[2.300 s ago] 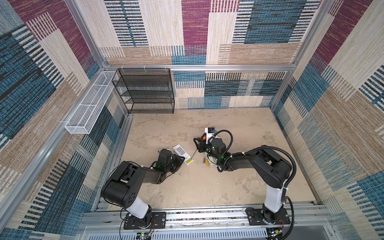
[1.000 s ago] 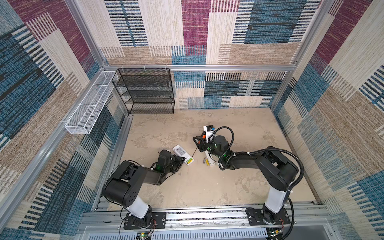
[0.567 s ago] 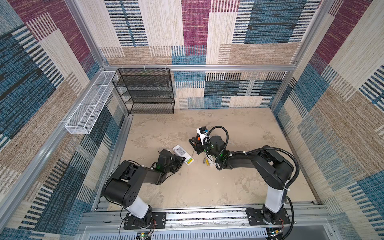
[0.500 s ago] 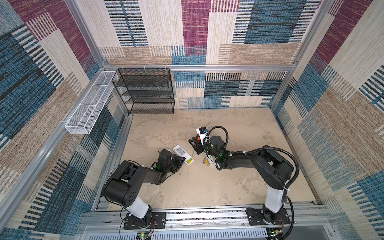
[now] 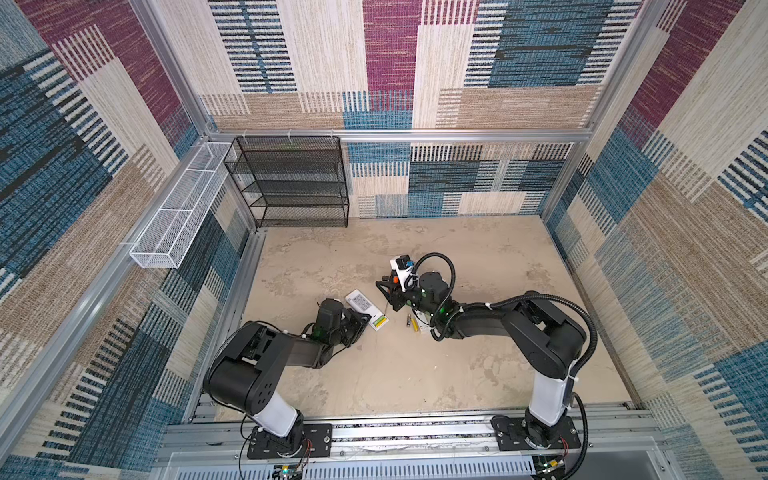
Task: Unload the batteries from the remote control
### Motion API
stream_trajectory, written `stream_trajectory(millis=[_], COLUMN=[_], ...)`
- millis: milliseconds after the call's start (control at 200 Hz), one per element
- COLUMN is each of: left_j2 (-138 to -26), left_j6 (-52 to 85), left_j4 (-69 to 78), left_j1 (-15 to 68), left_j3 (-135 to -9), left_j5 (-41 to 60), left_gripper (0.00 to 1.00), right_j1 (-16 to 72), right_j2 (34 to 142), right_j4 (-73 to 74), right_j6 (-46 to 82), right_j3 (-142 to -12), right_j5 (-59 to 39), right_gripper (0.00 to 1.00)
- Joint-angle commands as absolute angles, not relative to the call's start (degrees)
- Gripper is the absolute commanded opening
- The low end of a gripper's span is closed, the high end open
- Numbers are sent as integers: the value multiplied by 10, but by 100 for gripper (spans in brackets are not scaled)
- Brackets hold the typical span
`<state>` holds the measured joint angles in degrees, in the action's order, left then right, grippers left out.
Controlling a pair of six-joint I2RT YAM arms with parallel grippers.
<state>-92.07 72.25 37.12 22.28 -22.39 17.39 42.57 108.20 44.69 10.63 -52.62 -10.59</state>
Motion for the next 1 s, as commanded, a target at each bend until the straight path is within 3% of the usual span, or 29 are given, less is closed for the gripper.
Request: stream_trajectory(millis=[0, 576, 991], left_j2=[-927, -930, -926], left_j6=[700, 694, 694], left_j4=[249, 249, 250], left_j1=[226, 225, 226], left_j3=[-222, -224, -216], left_j5=[185, 185, 184], left_gripper=[4, 2, 0], right_j1=[428, 433, 433], right_j2=[1087, 1113, 1112], right_j4=[434, 373, 363], right_j6=[91, 65, 64], right_j3=[-528, -572, -567], right_j5=[-119, -229, -199], right_gripper=[0, 0, 0])
